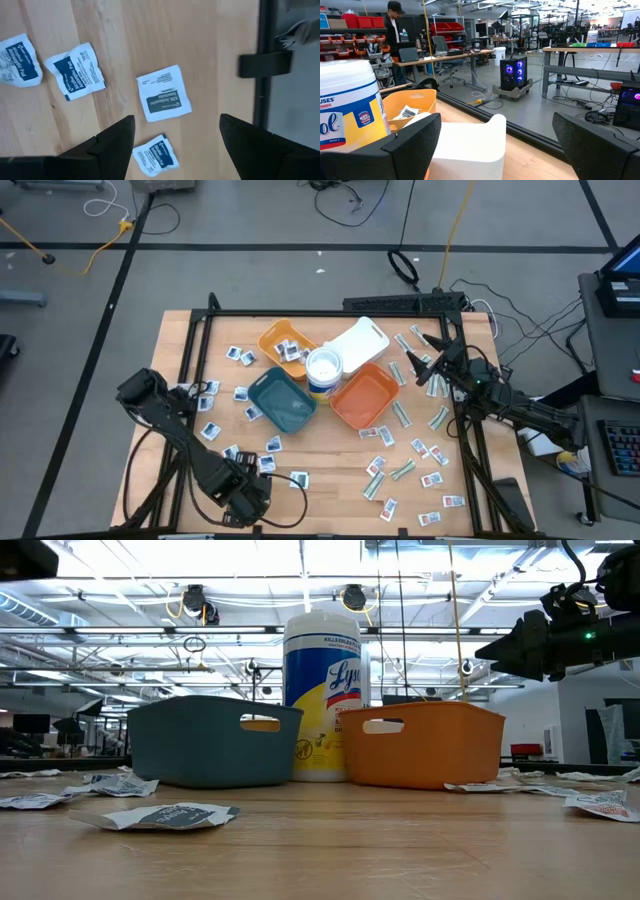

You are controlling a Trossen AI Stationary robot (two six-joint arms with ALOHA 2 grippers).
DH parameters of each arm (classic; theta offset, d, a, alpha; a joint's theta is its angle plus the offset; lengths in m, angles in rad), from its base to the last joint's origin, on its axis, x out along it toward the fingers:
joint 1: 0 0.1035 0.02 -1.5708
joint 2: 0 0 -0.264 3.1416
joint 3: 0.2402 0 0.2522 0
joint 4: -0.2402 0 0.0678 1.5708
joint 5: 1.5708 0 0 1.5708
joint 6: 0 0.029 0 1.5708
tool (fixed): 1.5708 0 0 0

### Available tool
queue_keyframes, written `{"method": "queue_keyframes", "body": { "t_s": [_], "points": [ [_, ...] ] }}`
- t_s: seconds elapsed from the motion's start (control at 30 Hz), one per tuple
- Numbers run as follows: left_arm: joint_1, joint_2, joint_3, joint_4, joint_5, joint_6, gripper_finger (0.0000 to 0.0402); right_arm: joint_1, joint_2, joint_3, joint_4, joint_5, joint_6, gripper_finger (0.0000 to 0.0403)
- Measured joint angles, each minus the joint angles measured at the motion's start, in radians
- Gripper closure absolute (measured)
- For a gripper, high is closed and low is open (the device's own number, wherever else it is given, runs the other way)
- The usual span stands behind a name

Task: Pick & Place First Aid Supplies
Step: Put the black pad into the yellow bin

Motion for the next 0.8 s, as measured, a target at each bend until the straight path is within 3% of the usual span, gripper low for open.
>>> {"method": "queue_keyframes", "body": {
  "t_s": [0.47, 0.8],
  "points": [
    [0.021, 0.149, -0.067, 0.004, -0.004, -0.006, 0.0105, 0.0, 0.0, 0.0, 0.0, 0.0, 0.0, 0.0026],
    [0.025, 0.164, -0.088, 0.093, 0.028, 0.052, 0.0116, 0.0, 0.0, 0.0, 0.0, 0.0, 0.0, 0.0026]
  ]
}}
